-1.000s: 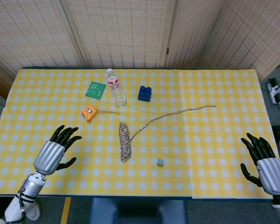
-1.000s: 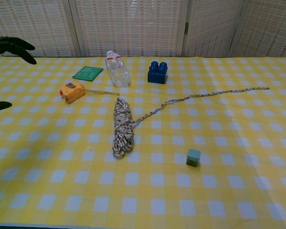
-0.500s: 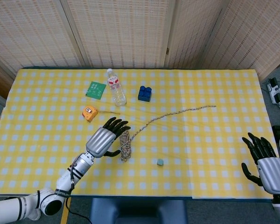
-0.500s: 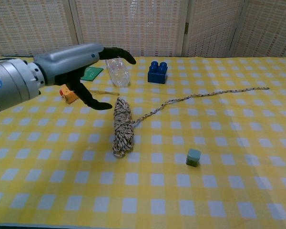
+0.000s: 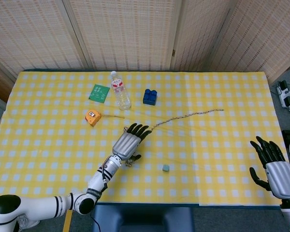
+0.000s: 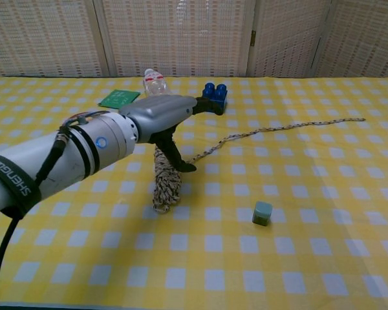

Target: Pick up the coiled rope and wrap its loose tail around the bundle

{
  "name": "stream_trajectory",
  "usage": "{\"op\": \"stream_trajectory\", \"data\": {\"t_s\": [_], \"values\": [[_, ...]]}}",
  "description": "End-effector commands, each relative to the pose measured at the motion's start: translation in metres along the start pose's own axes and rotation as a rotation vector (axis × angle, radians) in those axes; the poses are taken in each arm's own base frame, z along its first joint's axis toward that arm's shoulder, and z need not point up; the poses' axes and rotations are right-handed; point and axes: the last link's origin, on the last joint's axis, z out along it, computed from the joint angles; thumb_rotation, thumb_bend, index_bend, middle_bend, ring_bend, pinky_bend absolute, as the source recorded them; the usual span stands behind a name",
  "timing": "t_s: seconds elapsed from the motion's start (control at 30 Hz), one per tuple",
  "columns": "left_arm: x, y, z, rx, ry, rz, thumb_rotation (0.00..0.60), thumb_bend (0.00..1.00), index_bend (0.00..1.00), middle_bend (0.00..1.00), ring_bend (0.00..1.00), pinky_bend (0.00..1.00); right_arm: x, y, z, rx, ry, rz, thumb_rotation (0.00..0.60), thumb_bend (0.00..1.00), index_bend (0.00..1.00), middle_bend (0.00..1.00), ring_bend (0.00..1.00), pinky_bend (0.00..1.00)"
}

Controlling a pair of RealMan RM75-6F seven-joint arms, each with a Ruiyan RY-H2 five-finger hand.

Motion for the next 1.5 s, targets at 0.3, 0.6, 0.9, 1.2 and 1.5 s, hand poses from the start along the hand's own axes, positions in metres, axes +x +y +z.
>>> {"op": "stream_trajectory", "data": {"t_s": [0.3,0.6,0.9,1.2,1.5], "values": [[-0.035,0.005,0.01,0.102,0.005,0.048,0.6,0.24,0.13,0.06,0.02,0.0,-0.003,0.001,0.001,-0.001,-0.005,0.009,0.6,0.5,0.0,0.01,0.06,0.0],[-0.047,-0.01,0.009,0.221,0.033,0.157,0.6,0.24,0.1,0.05,0.01,0.0,-0.002,0.001,0.003,0.0,-0.002,0.01,0.6,0.5,0.0,0.01,0.06,0.0],[-0.037,-0.051,-0.009,0.311,0.057,0.193,0.6,0.24,0.11,0.05,0.04,0.0,-0.002,0.001,0.002,0.003,0.001,0.012,0.6,0.5,0.0,0.01,0.06,0.0],[-0.031,-0.078,-0.02,0.365,-0.01,-0.037,0.6,0.25,0.25,0.16,0.19,0.18,-0.005,-0.002,0.005,0.018,-0.004,0.014,0.6,0.5,0.0,0.01,0.06,0.0],[-0.034,-0.079,-0.014,0.371,-0.021,-0.078,0.6,0.25,0.31,0.24,0.27,0.29,-0.004,0.0,0.004,0.011,-0.005,0.014,0.6,0.5,0.0,0.01,0.06,0.0]]}}
